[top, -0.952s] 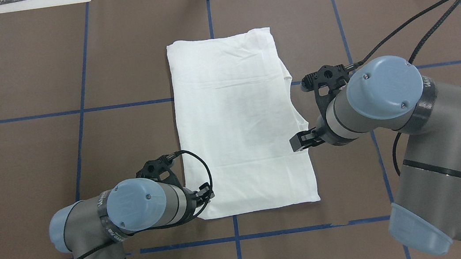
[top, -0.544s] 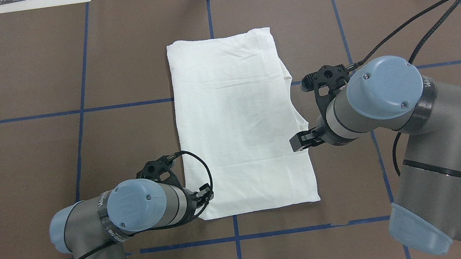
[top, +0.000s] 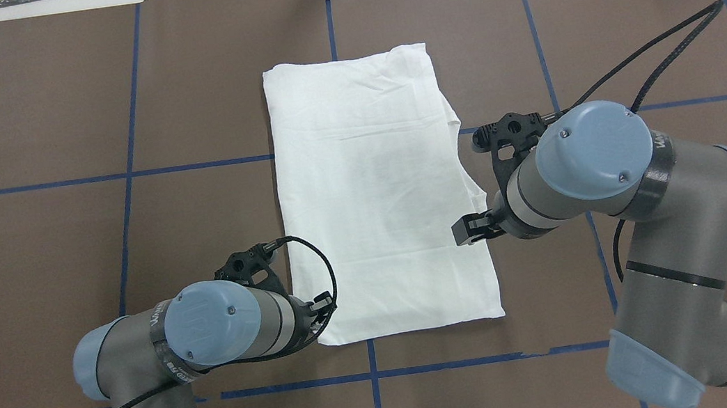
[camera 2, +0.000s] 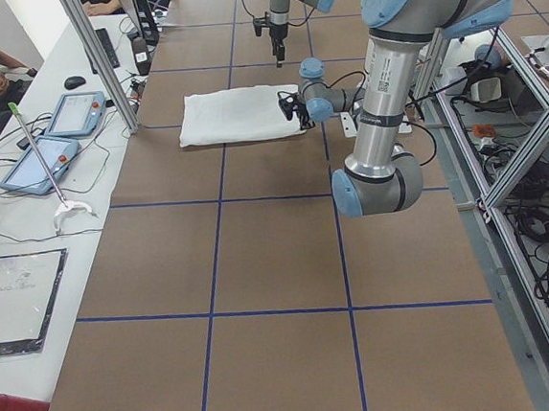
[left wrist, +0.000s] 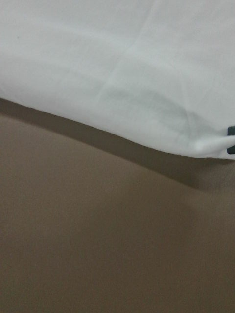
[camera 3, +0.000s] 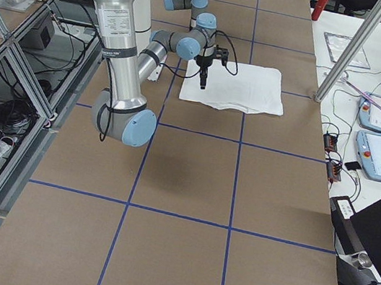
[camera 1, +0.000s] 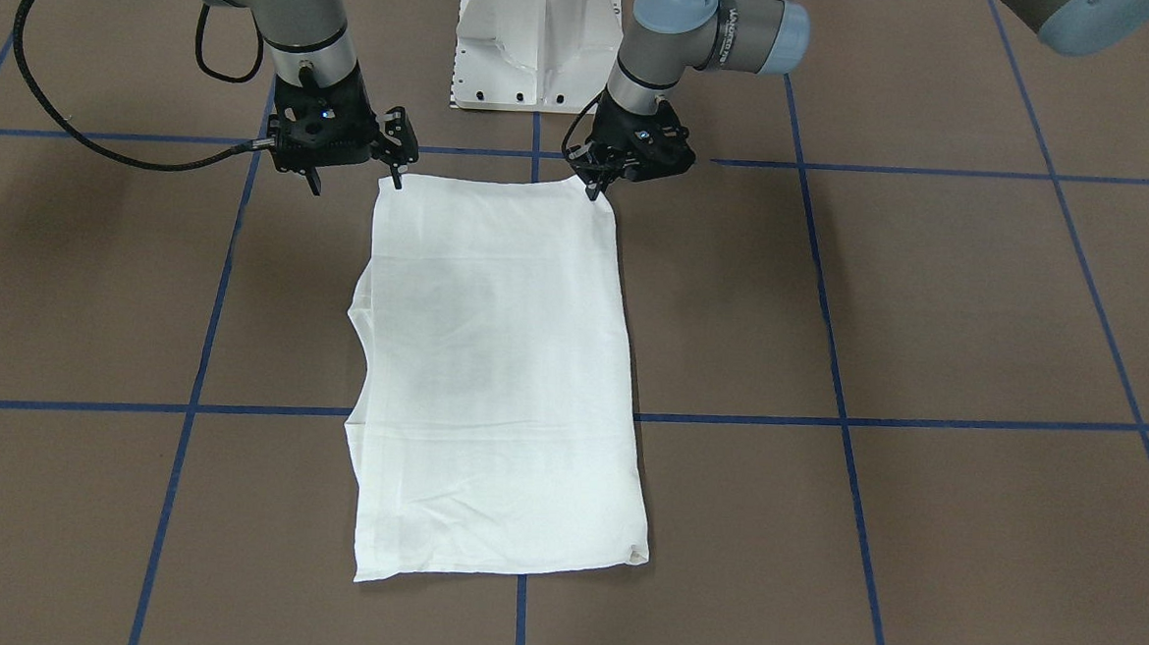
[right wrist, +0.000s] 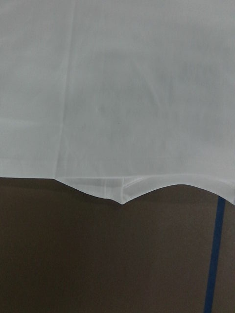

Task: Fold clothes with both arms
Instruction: 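Lower the left gripper onto the shirt edge while the right gripper moves nearer the robot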

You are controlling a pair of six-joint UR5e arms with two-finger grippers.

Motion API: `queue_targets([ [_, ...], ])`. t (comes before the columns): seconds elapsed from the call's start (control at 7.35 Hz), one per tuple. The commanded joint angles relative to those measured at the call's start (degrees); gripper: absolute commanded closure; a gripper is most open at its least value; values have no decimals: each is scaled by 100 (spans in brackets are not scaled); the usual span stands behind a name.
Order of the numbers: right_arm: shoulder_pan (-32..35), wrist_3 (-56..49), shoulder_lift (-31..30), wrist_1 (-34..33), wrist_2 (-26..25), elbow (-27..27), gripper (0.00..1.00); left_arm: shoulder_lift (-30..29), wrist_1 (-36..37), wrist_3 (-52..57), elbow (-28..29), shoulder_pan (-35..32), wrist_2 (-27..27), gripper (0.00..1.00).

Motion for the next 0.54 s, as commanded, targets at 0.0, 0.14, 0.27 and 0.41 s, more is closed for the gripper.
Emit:
queue_targets([
  [0.0,-503,1463,84,8,-163,-67,0,-27,264,4,-246,-82,-145,100],
  [0.14,-757,2252,137,8,-347,-163,0,-19,265,4,-255,-91,-145,100],
  [0.27,-951,2626,172,8,-488,-286,0,-27,265,13,-255,-117,-145,100],
  [0.41,-1023,3299,260,17,-568,-452,0,-27,265,13,-255,-135,-145,100],
])
